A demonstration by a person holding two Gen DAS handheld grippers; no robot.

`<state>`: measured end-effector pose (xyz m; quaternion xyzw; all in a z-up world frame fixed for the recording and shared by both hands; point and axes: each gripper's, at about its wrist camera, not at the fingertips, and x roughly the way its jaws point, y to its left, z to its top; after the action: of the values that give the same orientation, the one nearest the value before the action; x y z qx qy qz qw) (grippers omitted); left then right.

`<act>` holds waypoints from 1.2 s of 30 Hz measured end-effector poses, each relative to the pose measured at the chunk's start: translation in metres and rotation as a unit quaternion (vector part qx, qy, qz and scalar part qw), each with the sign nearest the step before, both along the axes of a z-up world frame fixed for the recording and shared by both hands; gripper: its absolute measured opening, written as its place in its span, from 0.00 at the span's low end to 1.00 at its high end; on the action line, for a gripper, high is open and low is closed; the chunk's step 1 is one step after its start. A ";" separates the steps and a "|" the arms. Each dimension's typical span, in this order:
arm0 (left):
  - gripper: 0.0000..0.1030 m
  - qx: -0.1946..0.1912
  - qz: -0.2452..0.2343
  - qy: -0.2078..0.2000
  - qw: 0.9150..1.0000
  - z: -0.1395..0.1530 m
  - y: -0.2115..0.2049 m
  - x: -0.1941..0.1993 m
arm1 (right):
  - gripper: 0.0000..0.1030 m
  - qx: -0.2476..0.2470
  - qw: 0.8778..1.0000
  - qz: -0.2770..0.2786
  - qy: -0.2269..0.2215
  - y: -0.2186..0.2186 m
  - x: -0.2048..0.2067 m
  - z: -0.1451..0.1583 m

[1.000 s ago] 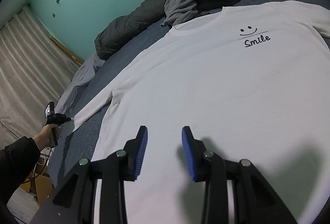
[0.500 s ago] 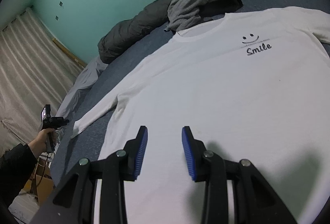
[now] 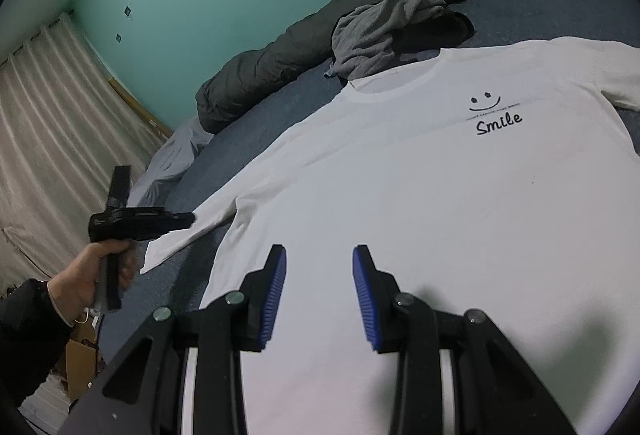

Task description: Fold clothes

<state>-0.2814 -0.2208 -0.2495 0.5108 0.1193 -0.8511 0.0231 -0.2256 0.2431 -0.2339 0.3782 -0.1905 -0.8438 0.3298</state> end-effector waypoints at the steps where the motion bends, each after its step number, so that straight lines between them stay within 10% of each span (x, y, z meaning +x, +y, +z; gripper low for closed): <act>1: 0.25 -0.004 -0.009 -0.001 1.000 -0.002 0.012 -0.005 | 0.33 0.000 1.000 0.000 0.001 0.001 0.000 0.001; 16: 0.26 -0.117 -0.086 -0.010 0.989 -0.033 0.070 -0.045 | 0.33 -0.033 0.999 -0.014 -0.012 0.021 -0.010 0.004; 21: 0.05 -0.121 -0.099 -0.001 0.988 -0.032 0.073 -0.039 | 0.33 -0.034 0.999 -0.015 -0.018 0.021 -0.012 0.002; 36: 0.04 -0.116 -0.119 -0.012 0.986 -0.036 0.075 -0.021 | 0.33 -0.045 0.998 -0.018 -0.033 0.023 -0.019 -0.003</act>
<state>-0.3022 -0.1458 -0.2855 0.5255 -0.0416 -0.8496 -0.0176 -0.2443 0.2657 -0.2366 0.3868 -0.2457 -0.8273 0.3250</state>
